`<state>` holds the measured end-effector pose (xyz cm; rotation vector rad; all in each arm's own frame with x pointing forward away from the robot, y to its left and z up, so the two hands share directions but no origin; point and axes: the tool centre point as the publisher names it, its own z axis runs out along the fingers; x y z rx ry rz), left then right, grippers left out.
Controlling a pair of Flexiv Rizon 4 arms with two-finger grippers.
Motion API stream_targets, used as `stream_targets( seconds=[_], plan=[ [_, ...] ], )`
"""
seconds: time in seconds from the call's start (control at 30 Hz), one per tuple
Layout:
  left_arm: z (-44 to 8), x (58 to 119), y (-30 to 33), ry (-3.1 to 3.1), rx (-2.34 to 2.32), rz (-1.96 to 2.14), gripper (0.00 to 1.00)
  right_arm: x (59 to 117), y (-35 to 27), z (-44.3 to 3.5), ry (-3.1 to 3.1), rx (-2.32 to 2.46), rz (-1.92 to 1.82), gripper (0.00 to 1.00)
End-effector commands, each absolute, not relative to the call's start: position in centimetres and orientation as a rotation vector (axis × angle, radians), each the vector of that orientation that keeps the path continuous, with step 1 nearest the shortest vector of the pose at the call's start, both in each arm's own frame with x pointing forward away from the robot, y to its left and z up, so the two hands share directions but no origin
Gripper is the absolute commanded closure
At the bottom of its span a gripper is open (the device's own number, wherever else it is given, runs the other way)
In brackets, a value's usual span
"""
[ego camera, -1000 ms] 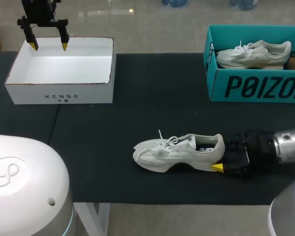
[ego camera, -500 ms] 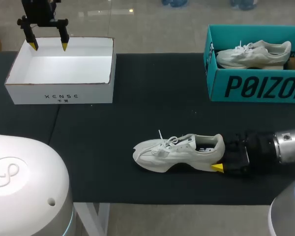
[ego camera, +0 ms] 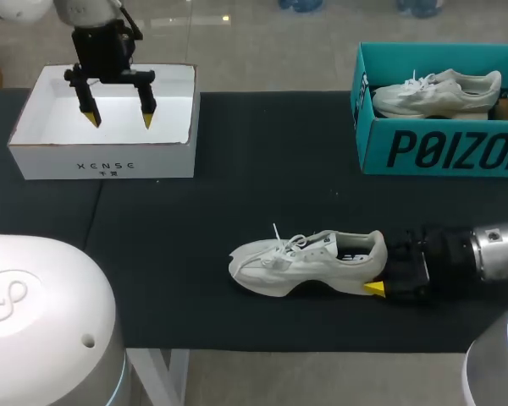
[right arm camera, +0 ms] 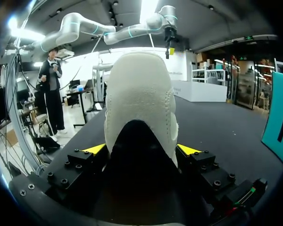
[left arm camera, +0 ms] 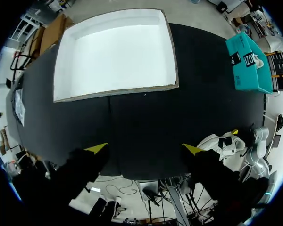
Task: Take the shoe out of the shoebox, open the shoe tongue, remove and reinsert the insole, then place the shoe into the shoebox
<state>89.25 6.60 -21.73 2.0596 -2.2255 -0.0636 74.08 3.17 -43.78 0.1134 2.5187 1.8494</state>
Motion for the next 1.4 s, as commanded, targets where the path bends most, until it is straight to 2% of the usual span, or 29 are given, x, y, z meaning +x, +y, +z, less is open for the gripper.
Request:
stream_targets(
  seconds=[0.03, 0.27, 0.9, 1.4],
  plan=[
    [-22.7, 83.2, 5.0, -2.290, 2.073, 0.036, 0.00, 73.8, 3.4, -44.2, 2.519, 0.115, 1.845, 1.00],
    [-23.1, 80.1, 2.4, -2.388, 2.005, -0.031, 0.00, 73.8, 3.4, -44.2, 2.519, 0.115, 1.845, 1.00],
    [-23.3, 79.8, 1.9, -2.408, 2.025, -0.052, 0.00, 73.8, 3.4, -44.2, 2.519, 0.115, 1.845, 1.00],
    [-24.5, 71.7, -13.0, -2.465, 1.868, 0.066, 0.00, 73.8, 3.4, -44.2, 2.519, 0.115, 1.845, 1.00]
  ],
)
